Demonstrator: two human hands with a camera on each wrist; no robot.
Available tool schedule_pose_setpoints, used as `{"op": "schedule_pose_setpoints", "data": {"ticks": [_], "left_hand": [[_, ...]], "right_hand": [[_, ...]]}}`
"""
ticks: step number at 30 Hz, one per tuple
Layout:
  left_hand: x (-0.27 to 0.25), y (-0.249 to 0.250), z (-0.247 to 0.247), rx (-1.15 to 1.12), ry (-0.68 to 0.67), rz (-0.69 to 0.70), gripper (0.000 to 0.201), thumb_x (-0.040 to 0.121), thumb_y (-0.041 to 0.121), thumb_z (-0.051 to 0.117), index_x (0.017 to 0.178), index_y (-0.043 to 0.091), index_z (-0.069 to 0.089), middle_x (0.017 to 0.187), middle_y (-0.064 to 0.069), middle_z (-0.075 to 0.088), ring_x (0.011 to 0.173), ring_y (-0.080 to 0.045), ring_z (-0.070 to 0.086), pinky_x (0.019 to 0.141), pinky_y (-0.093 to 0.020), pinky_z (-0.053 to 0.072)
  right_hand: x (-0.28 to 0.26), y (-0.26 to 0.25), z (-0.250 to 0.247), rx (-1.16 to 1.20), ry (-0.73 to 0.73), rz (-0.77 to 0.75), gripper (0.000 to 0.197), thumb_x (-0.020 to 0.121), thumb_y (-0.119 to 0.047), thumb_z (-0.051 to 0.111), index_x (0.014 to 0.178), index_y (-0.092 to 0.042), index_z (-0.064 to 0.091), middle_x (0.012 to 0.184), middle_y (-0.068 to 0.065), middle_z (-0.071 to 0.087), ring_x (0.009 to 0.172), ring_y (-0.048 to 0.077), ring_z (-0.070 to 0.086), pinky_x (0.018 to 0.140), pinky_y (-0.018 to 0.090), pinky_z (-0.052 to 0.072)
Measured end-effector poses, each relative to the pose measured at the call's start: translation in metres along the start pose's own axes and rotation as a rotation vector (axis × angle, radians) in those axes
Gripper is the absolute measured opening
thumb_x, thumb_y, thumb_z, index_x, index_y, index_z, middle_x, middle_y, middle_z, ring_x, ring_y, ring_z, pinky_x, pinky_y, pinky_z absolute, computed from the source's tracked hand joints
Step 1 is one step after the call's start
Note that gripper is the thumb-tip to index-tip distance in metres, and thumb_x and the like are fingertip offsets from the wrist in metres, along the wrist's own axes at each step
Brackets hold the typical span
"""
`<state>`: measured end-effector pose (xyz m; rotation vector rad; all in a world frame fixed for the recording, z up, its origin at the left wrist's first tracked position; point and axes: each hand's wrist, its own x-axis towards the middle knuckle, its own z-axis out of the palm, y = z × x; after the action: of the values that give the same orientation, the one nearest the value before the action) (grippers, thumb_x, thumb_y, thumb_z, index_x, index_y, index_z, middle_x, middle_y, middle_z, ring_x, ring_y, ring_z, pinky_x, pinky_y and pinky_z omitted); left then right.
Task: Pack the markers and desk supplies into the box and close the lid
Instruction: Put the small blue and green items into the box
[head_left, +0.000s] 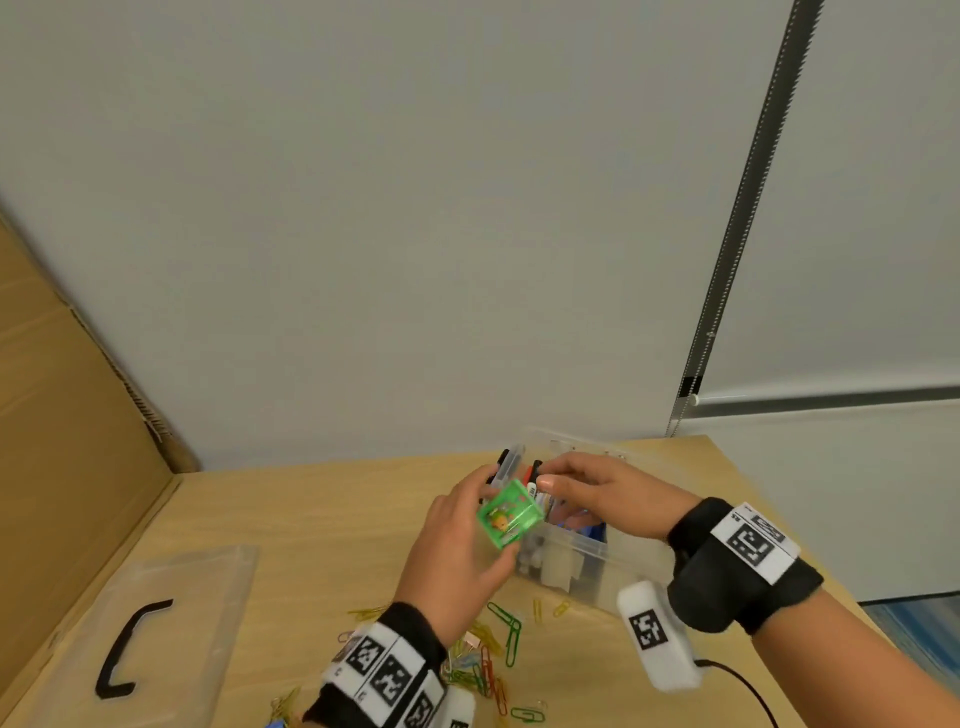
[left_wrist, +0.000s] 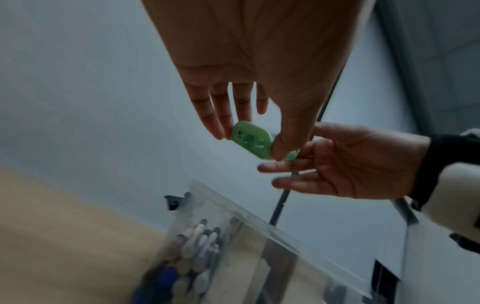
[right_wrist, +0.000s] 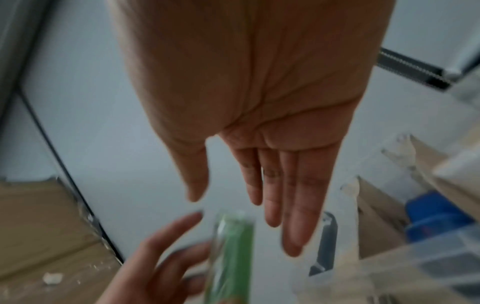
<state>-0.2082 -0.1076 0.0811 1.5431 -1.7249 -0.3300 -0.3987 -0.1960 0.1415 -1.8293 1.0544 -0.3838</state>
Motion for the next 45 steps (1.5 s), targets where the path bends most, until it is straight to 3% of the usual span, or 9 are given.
{"op": "schedule_pose_setpoints", "data": {"ticks": [4,7,10,14,27,33,39,42,45], "left_hand": [[0.032,0.022,0.026,0.047,-0.029,0.136,0.07,0.086,0.037,0.06,0.144,0.038,0.02,0.134,0.018,0.043,0.12,0.0,0.037,0.102,-0.023,0.037],[0.054,0.014,0.042,0.144,-0.058,0.107,0.06,0.094,0.043,0.045,0.146,0.032,0.019,0.145,0.012,0.036,0.131,-0.007,0.033,0.109,-0.03,0.033],[0.068,-0.009,0.057,0.32,-0.164,-0.015,0.059,0.098,0.045,0.031,0.15,0.024,0.012,0.157,0.003,0.017,0.145,-0.014,0.015,0.119,-0.035,0.017],[0.063,-0.032,0.073,0.302,-0.289,-0.135,0.064,0.099,0.05,0.019,0.152,0.019,0.002,0.161,0.003,-0.002,0.147,-0.013,-0.002,0.121,-0.033,0.005],[0.061,-0.038,0.079,0.321,-0.269,-0.139,0.062,0.1,0.046,0.017,0.152,0.017,0.0,0.16,0.004,-0.005,0.147,-0.011,-0.008,0.121,-0.03,0.003],[0.062,-0.038,0.08,0.325,-0.264,-0.142,0.061,0.1,0.045,0.016,0.152,0.018,0.0,0.16,0.004,-0.006,0.147,-0.012,-0.008,0.121,-0.03,0.003],[0.062,-0.039,0.08,0.355,-0.272,-0.148,0.061,0.1,0.046,0.015,0.152,0.018,0.0,0.16,0.003,-0.005,0.147,-0.013,-0.006,0.121,-0.032,0.003],[0.063,-0.039,0.08,0.358,-0.282,-0.151,0.062,0.099,0.047,0.015,0.152,0.018,0.0,0.16,0.003,-0.005,0.147,-0.014,-0.006,0.122,-0.033,0.004],[0.063,-0.039,0.08,0.358,-0.295,-0.161,0.062,0.099,0.047,0.015,0.152,0.018,-0.001,0.16,0.003,-0.006,0.147,-0.014,-0.007,0.122,-0.034,0.005]], "right_hand": [[0.002,0.008,-0.015,0.099,0.087,-0.027,0.024,0.095,-0.013,0.053,0.118,-0.007,0.054,0.113,0.019,0.061,0.093,0.024,0.068,0.078,0.028,0.058],[0.01,0.015,-0.039,-0.202,0.326,-0.034,0.023,0.094,-0.012,0.053,0.117,-0.013,0.054,0.108,0.009,0.06,0.083,0.016,0.061,0.068,0.019,0.052],[0.025,0.019,-0.052,-0.49,0.476,0.011,0.027,0.09,-0.011,0.053,0.117,-0.015,0.053,0.113,0.008,0.059,0.094,0.022,0.057,0.077,0.028,0.046],[0.056,0.031,-0.05,-0.655,0.328,0.171,0.029,0.088,-0.013,0.053,0.118,-0.013,0.051,0.119,0.013,0.049,0.104,0.03,0.055,0.089,0.038,0.048],[0.14,0.077,-0.061,-1.008,0.077,0.352,0.035,0.074,-0.02,0.072,0.104,-0.009,0.058,0.114,0.013,0.063,0.101,0.031,0.064,0.085,0.039,0.054],[0.148,0.086,-0.06,-1.061,-0.087,0.411,0.092,0.063,-0.031,0.078,0.142,-0.008,0.037,0.146,0.015,0.041,0.133,0.033,0.042,0.107,0.047,0.039],[0.13,0.073,-0.057,-1.153,-0.155,0.478,0.1,0.058,-0.036,0.081,0.145,-0.017,0.036,0.151,0.008,0.034,0.138,0.03,0.036,0.11,0.045,0.036],[0.133,0.07,-0.054,-1.153,-0.135,0.485,0.112,0.04,-0.037,0.08,0.142,-0.015,0.04,0.144,0.008,0.043,0.132,0.032,0.044,0.104,0.047,0.041],[0.148,0.073,-0.052,-1.076,-0.057,0.496,0.064,0.059,-0.028,0.081,0.117,-0.008,0.061,0.124,0.011,0.062,0.102,0.03,0.062,0.093,0.043,0.051]]}}
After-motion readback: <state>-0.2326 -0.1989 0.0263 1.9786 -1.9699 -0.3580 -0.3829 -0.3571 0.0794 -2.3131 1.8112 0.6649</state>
